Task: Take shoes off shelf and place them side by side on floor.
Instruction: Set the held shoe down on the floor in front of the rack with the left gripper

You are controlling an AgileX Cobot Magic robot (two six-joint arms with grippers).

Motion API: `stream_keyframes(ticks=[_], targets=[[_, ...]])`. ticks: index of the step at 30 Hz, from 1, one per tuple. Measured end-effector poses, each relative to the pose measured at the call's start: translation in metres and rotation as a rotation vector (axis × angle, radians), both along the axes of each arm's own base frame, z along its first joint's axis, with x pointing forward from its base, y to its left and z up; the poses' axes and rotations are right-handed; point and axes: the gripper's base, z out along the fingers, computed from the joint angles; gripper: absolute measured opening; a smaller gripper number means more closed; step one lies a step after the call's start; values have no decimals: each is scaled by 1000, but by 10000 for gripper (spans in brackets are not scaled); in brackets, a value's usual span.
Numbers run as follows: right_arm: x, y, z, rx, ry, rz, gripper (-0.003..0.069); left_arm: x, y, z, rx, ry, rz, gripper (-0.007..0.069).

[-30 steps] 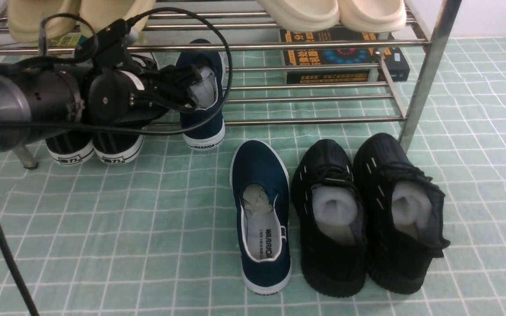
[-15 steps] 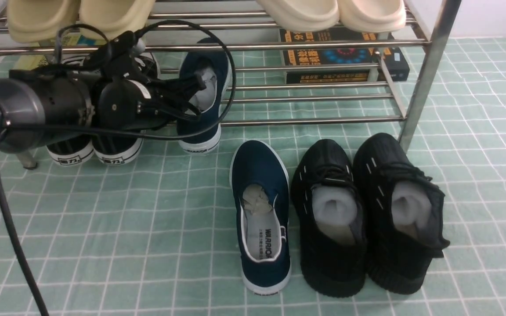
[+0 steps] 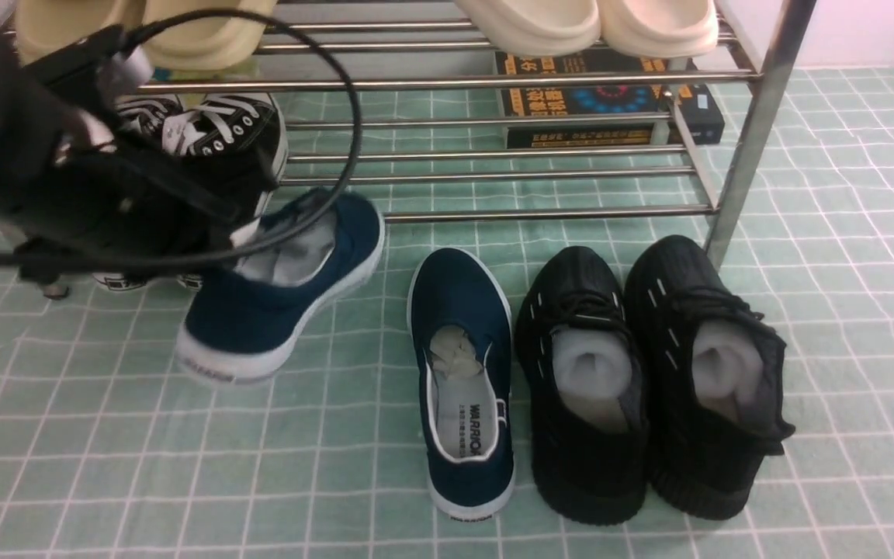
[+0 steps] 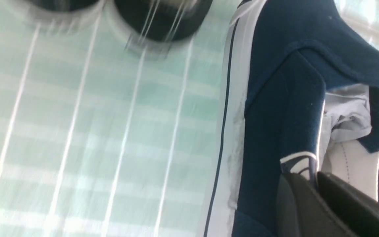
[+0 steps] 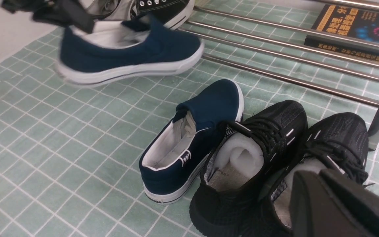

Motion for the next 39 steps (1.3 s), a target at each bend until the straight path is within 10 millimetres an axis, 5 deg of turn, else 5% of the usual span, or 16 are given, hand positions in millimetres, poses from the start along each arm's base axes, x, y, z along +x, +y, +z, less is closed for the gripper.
stream_keyframes(ticks=[8,23,32,39], targets=[[0,0,0,0,-7,-2,48,-20,3,-34,-59,51,35,49],[1,-1,1,-8,-25,-6,50,4,-7,-62,-154,44,104,49],[1,-1,2,-6,-27,-7,57,4,-49,-84,-151,79,-14,50],[1,-1,1,-5,-23,-7,63,3,-52,-90,-121,106,-34,91]])
